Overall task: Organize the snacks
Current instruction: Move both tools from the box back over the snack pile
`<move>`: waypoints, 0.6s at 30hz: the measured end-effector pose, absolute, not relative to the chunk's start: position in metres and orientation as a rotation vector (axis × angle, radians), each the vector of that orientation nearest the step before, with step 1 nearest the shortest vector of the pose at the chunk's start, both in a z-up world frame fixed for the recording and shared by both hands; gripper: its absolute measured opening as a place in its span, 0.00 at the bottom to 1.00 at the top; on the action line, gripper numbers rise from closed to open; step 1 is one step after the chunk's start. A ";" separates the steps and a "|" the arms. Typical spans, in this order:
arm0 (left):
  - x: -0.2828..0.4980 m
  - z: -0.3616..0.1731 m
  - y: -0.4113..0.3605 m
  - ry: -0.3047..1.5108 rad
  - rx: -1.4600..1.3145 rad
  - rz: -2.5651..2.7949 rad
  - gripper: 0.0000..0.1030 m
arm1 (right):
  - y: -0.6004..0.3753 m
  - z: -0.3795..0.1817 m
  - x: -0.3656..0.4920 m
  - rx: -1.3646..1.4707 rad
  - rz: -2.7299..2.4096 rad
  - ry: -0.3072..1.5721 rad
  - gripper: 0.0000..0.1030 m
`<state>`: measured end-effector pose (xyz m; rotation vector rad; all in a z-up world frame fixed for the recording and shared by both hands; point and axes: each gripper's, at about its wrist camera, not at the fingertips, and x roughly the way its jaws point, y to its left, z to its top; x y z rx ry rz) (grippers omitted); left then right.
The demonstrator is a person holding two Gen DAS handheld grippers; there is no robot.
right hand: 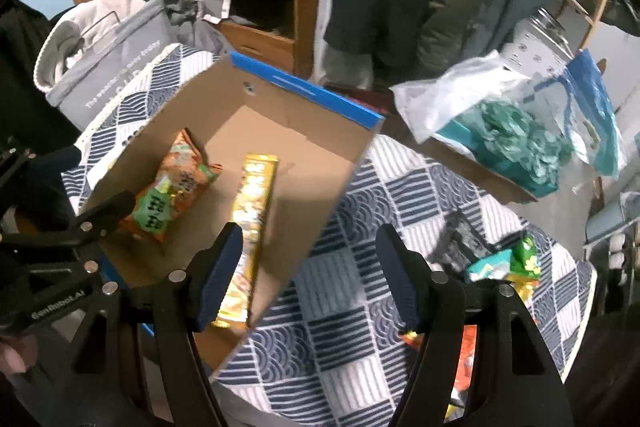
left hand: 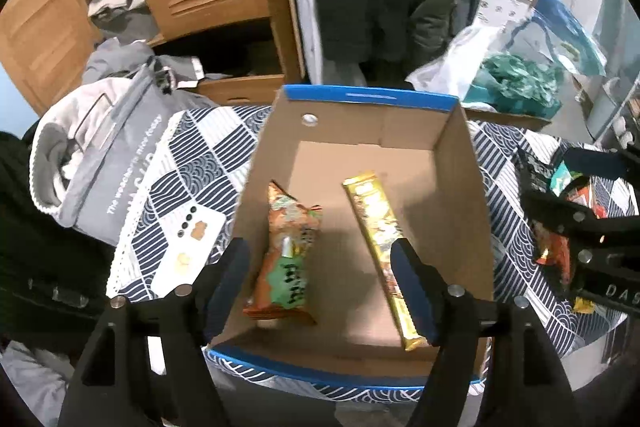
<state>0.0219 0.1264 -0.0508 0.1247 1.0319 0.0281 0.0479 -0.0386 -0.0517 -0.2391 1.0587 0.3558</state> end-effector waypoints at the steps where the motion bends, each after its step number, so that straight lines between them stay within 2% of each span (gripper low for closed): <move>1: 0.022 -0.052 0.122 1.035 0.132 0.022 0.72 | -0.045 -0.052 0.047 -0.240 0.344 1.057 0.66; 18: 0.016 -0.054 0.044 1.045 0.225 -0.084 0.73 | -0.143 -0.063 0.031 -0.167 0.203 1.074 0.66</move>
